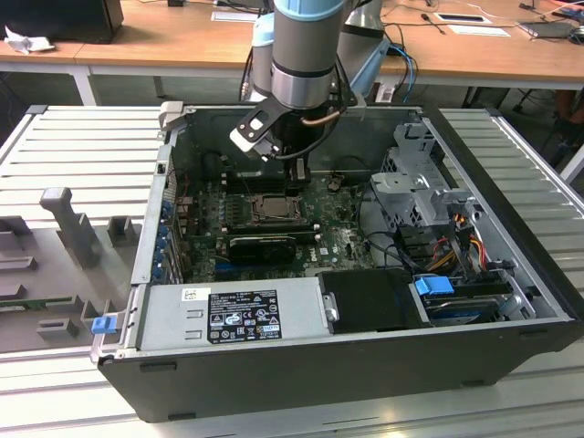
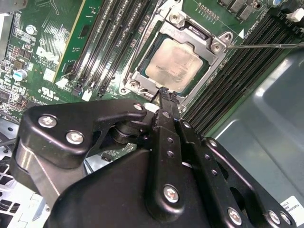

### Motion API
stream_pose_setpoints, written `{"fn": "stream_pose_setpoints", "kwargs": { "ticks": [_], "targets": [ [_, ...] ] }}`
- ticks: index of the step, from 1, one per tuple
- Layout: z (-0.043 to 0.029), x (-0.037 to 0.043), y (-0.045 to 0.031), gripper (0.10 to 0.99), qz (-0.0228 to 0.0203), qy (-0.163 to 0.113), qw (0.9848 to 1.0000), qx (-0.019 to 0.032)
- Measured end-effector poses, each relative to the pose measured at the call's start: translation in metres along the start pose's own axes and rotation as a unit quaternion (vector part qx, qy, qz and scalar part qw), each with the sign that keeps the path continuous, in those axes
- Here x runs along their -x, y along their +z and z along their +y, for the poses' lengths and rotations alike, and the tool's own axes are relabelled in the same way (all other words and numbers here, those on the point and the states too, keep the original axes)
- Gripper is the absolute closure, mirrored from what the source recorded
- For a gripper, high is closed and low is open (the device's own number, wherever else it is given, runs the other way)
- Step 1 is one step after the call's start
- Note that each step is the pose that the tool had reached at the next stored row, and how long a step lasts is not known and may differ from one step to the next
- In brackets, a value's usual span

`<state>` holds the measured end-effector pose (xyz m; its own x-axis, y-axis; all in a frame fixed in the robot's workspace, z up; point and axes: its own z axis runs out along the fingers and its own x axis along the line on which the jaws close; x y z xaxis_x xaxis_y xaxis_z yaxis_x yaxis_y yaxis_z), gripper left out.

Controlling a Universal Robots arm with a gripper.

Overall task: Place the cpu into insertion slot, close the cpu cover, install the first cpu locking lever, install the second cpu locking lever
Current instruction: 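Close the cpu cover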

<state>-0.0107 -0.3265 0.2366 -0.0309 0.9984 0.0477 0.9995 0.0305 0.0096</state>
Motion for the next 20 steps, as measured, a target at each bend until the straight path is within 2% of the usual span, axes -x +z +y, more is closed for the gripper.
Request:
{"fn": "stream_pose_setpoints", "kwargs": {
  "ticks": [13, 18, 20],
  "targets": [
    [-0.0118, -0.0003, 0.0009, 0.980, 0.0000, -0.001, 1.0000, 0.0000],
    [-0.0193, -0.0001, 0.0085, 0.980, 0.0000, -0.005, 1.0000, -0.0003],
    [-0.0196, 0.0000, 0.0114, 0.980, 0.0001, -0.007, 1.0000, -0.0003]
  ]
}}
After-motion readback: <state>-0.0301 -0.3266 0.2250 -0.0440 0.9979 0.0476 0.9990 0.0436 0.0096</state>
